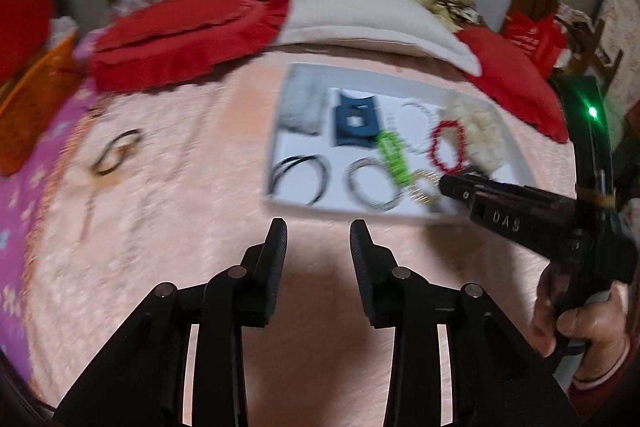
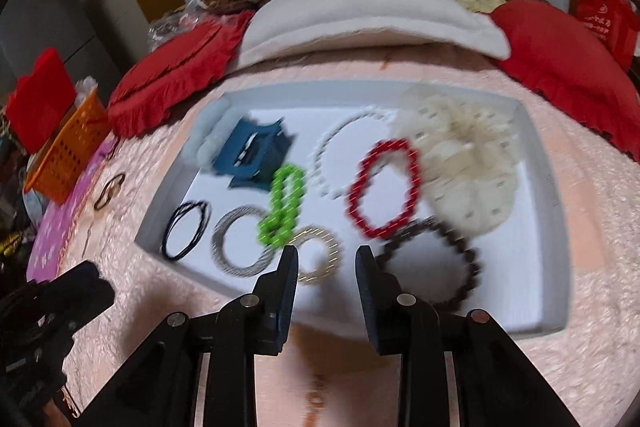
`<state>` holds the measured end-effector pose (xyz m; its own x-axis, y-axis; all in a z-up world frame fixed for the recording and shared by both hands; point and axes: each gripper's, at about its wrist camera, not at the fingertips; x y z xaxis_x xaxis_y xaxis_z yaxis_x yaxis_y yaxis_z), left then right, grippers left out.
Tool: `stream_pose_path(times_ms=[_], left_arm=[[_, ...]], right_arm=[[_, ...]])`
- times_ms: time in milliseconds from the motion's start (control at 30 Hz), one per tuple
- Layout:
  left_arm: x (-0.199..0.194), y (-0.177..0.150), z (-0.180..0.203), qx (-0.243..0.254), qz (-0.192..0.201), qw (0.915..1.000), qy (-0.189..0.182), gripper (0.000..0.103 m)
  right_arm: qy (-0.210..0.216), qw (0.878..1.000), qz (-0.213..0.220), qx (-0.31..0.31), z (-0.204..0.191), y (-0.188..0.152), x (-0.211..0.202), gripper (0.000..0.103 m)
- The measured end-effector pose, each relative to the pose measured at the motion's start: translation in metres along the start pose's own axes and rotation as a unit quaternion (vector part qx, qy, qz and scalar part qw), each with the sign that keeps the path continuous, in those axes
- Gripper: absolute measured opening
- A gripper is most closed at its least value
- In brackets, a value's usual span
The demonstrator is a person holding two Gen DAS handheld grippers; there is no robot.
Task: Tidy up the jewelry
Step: 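Lower the green bracelet into the tray with the left tool while the right tool lowers the red bracelet, then open both tools and pull them back from the tray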
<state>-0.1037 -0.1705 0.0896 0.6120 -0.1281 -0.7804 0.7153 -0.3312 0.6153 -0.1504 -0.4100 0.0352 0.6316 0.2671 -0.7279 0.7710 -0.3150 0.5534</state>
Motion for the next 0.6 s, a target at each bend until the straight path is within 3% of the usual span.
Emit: stream_pose_path(times_ms=[100,200,600], left_arm=[[0.002,-0.014,-0.009,-0.001,0.012,0.9994,0.032,0.032],[0.006,-0.022,-0.018,-0.003,0.019,0.9987,0.048,0.032],[0.009,-0.025,-0.035,-0.014,0.036,0.9973,0.063,0.032]], right_arm=[[-0.007,1.0,-0.011,0.006,-0.003,-0.008,0.012,0.028],[-0.014,1.0,0.009,0.006,-0.003,-0.014,0.01,0.029],[-0.041,0.999,0.022,-0.025,-0.001,-0.027,-0.006,0.029]])
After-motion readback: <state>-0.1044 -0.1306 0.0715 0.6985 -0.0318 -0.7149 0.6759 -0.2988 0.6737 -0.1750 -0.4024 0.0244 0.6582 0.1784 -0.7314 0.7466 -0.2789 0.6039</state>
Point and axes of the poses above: each gripper's, at about its wrist camera, not at the fingertips, and x roughly the way its jaws point, z to its right, y to its top, and after that the axes turned 15 degrees about y, right-handed
